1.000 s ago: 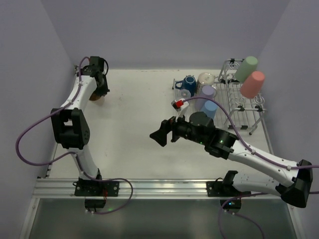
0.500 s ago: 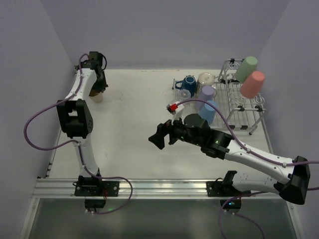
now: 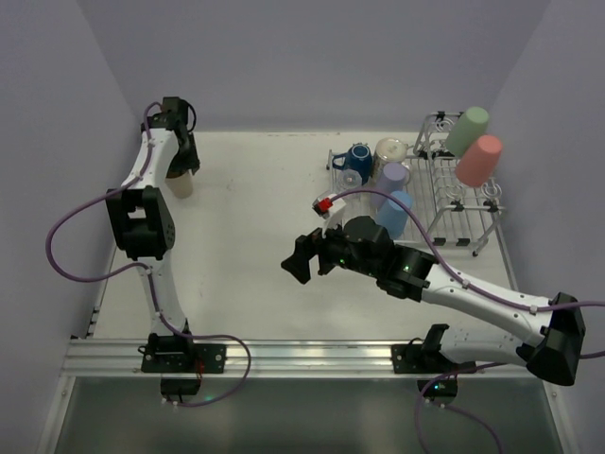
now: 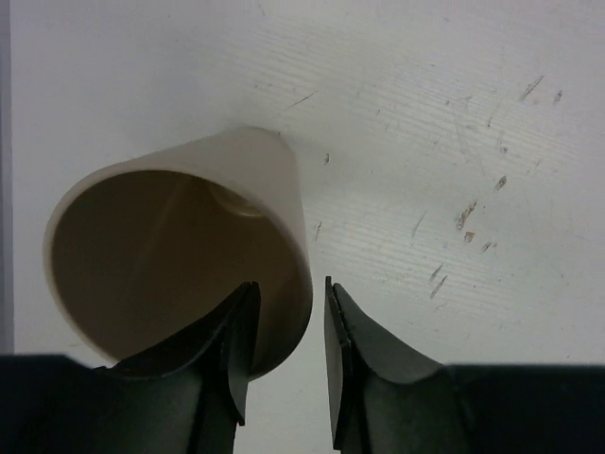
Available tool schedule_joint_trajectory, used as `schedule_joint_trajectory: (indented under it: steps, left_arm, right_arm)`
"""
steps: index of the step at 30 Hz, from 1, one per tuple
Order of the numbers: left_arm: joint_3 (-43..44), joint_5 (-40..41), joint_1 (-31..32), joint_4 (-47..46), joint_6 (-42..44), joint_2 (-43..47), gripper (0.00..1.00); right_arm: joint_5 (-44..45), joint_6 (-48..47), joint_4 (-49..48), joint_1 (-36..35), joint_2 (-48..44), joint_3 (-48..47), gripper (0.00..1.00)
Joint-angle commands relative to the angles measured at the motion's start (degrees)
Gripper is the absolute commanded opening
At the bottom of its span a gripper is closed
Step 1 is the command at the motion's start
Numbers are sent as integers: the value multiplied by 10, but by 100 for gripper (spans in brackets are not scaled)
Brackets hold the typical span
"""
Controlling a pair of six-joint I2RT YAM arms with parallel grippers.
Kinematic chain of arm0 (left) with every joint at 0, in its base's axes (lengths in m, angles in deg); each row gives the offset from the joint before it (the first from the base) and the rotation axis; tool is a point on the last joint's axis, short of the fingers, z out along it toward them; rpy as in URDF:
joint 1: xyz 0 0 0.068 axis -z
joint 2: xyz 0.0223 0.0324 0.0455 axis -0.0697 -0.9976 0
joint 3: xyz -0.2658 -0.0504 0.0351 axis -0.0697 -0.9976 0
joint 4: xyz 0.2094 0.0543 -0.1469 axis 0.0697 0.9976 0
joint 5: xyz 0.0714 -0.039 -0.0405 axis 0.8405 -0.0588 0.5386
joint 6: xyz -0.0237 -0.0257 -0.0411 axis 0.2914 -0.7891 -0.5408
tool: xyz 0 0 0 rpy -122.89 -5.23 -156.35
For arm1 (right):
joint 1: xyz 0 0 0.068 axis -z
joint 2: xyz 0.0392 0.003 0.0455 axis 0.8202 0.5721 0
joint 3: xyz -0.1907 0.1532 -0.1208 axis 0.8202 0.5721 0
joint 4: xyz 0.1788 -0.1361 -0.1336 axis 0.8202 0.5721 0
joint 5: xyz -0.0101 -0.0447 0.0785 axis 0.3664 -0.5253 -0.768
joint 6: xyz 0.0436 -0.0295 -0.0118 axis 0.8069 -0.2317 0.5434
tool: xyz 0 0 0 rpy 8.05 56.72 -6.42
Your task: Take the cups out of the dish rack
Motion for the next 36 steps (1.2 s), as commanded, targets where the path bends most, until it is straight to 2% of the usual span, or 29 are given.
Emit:
schedule_joint_trajectory:
  steps: [1, 7, 8, 10, 14, 20, 23, 26, 27, 29, 32, 34, 36]
  left_arm:
    - [35, -34, -1, 37, 31, -1, 41]
    - [35, -25, -1, 16, 26, 30, 64]
    - [33, -21, -1, 12, 24, 36, 74]
    - [24, -16, -1, -5, 18, 56, 85]
    - [-6, -18, -1, -54, 4, 108, 98]
    - [-98, -74, 4, -201, -16, 238, 100]
    - [-130, -147, 15, -260, -32, 317, 100]
    - [-220, -200, 77, -325, -44, 416, 100]
    - [-287, -213, 94, -357, -49, 469, 100]
    - [-365, -244, 134, -396, -72, 522, 100]
    - [-524, -334, 165, -477, -107, 620, 100]
    - [-615, -351, 172, -509, -117, 678, 100]
    - [-654, -383, 172, -512, -107, 722, 100]
  right_arm:
    - [5, -7, -14, -3, 2, -11, 99]
    - [12, -7, -19, -3, -6, -9, 99]
    - [17, -7, -20, -3, -8, -9, 99]
    - [19, -9, -19, -3, -13, -12, 99]
    - [33, -14, -18, -3, -20, -17, 99]
    - [105, -32, 0, 0, -29, -31, 96]
    - [148, -49, 24, 18, -28, -52, 93]
    - [174, -59, 55, 54, -22, -77, 91]
    - [179, -59, 72, 66, -20, -82, 91]
    - [206, -59, 92, 97, -18, -96, 90]
    - [264, -56, 131, 129, -13, -100, 90]
    - [286, -45, 158, 146, -10, -97, 91]
    - [315, -32, 181, 170, -2, -96, 92]
